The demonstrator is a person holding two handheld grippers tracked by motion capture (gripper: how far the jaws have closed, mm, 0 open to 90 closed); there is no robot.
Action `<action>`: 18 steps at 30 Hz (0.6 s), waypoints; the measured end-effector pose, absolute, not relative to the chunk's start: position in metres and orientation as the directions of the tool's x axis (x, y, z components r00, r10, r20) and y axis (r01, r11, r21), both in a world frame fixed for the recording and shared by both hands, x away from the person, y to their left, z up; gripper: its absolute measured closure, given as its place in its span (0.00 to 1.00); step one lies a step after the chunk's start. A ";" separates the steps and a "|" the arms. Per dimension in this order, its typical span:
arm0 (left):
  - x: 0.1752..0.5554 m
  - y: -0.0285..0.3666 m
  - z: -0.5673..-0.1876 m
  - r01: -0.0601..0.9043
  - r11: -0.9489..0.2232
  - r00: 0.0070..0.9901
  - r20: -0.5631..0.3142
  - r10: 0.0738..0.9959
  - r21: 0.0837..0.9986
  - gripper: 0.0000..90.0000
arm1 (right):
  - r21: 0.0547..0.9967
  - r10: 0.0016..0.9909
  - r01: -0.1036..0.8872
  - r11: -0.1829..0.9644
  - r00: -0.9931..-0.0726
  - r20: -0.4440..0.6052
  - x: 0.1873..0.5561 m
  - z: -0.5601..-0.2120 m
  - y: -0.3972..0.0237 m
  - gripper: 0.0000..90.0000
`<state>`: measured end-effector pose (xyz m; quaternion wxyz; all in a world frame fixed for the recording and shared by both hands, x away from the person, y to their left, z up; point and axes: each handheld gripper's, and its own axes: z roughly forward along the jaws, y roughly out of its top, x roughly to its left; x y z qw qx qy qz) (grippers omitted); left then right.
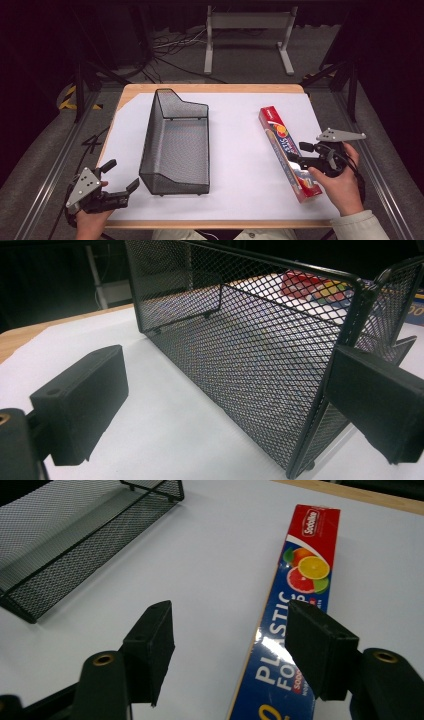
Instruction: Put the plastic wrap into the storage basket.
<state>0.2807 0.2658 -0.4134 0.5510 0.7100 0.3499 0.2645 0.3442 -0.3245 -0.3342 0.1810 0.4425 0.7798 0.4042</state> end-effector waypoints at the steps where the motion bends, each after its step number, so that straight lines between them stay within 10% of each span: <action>1: 0.281 0.266 -0.413 0.205 -0.148 0.615 -0.010 0.788 0.967 0.05 | 0.792 0.836 0.538 0.288 -0.545 0.066 0.348 -0.333 -0.325 0.41; 18: 0.281 0.267 -0.414 0.207 -0.147 0.613 -0.011 0.790 0.967 0.05 | 0.684 0.906 0.688 0.242 -0.412 0.094 0.402 -0.367 -0.322 0.31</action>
